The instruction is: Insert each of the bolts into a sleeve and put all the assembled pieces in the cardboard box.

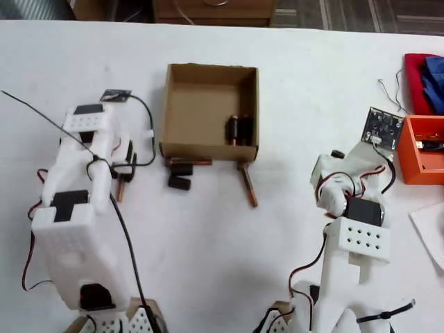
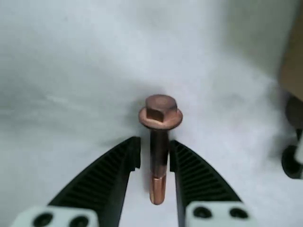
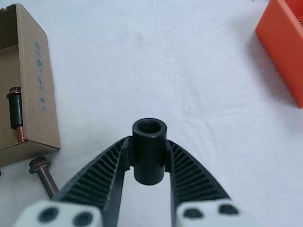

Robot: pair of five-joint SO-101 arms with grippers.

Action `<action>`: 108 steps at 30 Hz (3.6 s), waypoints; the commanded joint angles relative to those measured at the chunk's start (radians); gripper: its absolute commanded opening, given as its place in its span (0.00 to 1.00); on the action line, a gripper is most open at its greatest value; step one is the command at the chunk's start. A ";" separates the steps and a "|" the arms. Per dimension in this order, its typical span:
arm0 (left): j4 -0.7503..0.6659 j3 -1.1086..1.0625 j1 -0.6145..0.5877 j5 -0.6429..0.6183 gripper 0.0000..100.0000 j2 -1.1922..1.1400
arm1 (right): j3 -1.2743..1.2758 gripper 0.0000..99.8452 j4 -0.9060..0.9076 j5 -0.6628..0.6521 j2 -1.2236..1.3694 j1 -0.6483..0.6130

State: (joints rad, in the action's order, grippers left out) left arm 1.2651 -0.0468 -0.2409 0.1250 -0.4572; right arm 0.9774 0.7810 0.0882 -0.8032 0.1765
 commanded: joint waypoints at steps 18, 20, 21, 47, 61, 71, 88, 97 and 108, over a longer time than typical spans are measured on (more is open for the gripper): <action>-0.015 0.125 0.018 0.006 0.11 -0.084 | -0.011 0.02 -0.015 -0.002 -0.036 0.010; 0.009 0.150 0.018 0.006 0.10 -0.094 | -0.011 0.02 -0.015 -0.002 -0.036 0.010; 0.015 0.160 0.020 0.008 0.09 -0.094 | -0.011 0.02 -0.015 -0.002 -0.036 0.010; -0.207 -0.466 0.107 -0.123 0.02 1.016 | 0.230 0.02 0.042 -0.003 -0.556 -0.185; -0.847 -0.809 0.232 -0.272 0.03 1.324 | 0.517 0.02 -0.435 -0.003 -0.774 -0.472; -0.724 -0.381 0.529 -0.293 0.03 1.154 | 0.582 0.02 -0.705 -0.003 -0.771 -0.558; -0.562 -0.097 0.721 -0.367 0.03 0.953 | 0.721 0.02 -0.877 -0.132 -0.769 -0.576; -0.502 -0.090 0.721 -0.431 0.03 0.962 | 0.721 0.02 -0.875 -0.130 -0.769 -0.575; -0.500 -0.097 0.721 -0.428 0.03 1.011 | 0.721 0.02 -0.791 -0.135 -0.768 -0.576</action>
State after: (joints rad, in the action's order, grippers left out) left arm 0.7633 -0.1987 0.4726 -0.3030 0.4956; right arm 1.6863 -0.0184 -0.0361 -1.5643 -0.3928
